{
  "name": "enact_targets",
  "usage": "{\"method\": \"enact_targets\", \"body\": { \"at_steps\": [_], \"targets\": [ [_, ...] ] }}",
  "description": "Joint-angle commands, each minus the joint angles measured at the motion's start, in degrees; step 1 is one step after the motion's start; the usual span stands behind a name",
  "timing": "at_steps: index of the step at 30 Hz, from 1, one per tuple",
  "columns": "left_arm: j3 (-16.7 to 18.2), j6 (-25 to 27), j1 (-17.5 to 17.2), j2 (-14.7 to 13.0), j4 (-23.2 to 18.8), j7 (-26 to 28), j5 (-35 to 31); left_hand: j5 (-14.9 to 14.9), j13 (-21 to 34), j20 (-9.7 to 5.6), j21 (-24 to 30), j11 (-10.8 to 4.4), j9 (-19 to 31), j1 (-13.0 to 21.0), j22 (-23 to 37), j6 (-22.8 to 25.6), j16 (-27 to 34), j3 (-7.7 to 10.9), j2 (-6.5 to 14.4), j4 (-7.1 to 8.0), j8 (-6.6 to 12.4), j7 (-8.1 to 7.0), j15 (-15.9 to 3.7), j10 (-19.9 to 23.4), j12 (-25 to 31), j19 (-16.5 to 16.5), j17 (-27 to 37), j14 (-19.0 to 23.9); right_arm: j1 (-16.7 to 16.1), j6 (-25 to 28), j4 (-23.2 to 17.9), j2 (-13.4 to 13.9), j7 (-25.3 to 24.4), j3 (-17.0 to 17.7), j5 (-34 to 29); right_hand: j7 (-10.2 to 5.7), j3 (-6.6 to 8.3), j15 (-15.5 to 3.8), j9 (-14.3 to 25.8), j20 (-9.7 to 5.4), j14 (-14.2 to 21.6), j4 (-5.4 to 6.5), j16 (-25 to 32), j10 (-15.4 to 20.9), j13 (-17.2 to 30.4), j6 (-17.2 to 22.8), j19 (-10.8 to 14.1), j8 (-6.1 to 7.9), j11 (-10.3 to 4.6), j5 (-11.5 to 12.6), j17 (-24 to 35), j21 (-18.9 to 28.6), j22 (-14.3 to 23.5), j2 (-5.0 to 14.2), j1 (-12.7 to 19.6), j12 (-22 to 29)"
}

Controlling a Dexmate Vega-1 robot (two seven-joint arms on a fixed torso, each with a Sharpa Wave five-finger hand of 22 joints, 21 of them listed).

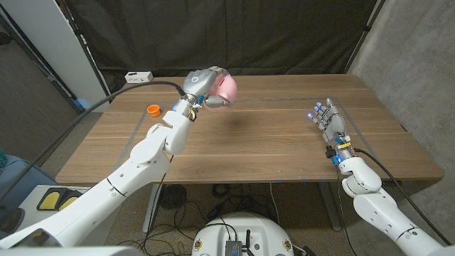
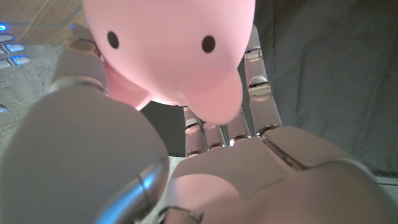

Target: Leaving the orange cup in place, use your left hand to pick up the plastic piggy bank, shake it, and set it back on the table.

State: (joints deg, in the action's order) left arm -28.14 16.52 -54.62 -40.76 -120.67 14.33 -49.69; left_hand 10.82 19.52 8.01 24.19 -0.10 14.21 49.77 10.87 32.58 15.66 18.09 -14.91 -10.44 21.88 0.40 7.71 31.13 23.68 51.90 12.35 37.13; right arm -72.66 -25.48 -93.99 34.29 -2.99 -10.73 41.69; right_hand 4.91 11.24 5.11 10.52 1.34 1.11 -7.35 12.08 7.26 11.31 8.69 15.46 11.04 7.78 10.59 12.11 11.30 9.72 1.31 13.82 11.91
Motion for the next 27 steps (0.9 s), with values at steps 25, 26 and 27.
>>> {"method": "enact_targets", "body": {
  "at_steps": [25,26,27],
  "targets": [
    [-2.8,8.5,5.5,0.0,2.4,-7.3,13.1,0.3,7.2,-6.37,0.7,0.26,0.4,21.5,0.1,13.8,0.2,9.82,22.8,1.19,0.13,4.58,-11.64,11.0,0.0,0.2,0.0,12.6,1.1,1.2,1.0,-0.4,-0.1,-0.7,-0.1,0.22,0.06,0.34,0.2,0.04,0.4,-0.19,0.0,0.6,0.2,0.3,0.5,0.11,0.02,-0.2,0.3,0.0,0.2,0.74,0.2,0.2],
    [-3.2,9.0,6.0,0.0,2.6,-7.9,13.3,0.3,7.2,-6.37,0.7,0.25,0.4,21.5,0.1,13.7,0.2,9.82,22.8,1.2,0.1,4.64,-11.64,11.0,0.0,0.2,0.0,12.6,1.1,1.2,1.1,-0.3,0.0,-0.8,-0.1,0.24,0.05,0.34,0.2,0.05,0.4,-0.19,0.0,0.6,0.2,0.3,0.5,0.11,-0.07,-0.2,0.3,0.0,0.2,0.74,0.2,0.2],
    [-3.6,9.4,6.6,0.0,2.8,-8.6,13.4,0.3,7.2,-6.38,0.8,0.25,0.4,21.4,0.1,13.6,0.2,9.78,22.7,1.21,0.06,4.77,-11.65,10.9,-0.1,0.2,0.0,12.6,1.1,1.3,1.0,-0.4,-0.1,-0.8,0.0,0.19,0.05,0.31,0.2,0.07,0.4,-0.19,0.0,0.5,0.2,0.3,0.5,0.11,-0.09,-0.2,0.3,-0.1,0.2,0.75,0.2,0.1]
  ]
}}
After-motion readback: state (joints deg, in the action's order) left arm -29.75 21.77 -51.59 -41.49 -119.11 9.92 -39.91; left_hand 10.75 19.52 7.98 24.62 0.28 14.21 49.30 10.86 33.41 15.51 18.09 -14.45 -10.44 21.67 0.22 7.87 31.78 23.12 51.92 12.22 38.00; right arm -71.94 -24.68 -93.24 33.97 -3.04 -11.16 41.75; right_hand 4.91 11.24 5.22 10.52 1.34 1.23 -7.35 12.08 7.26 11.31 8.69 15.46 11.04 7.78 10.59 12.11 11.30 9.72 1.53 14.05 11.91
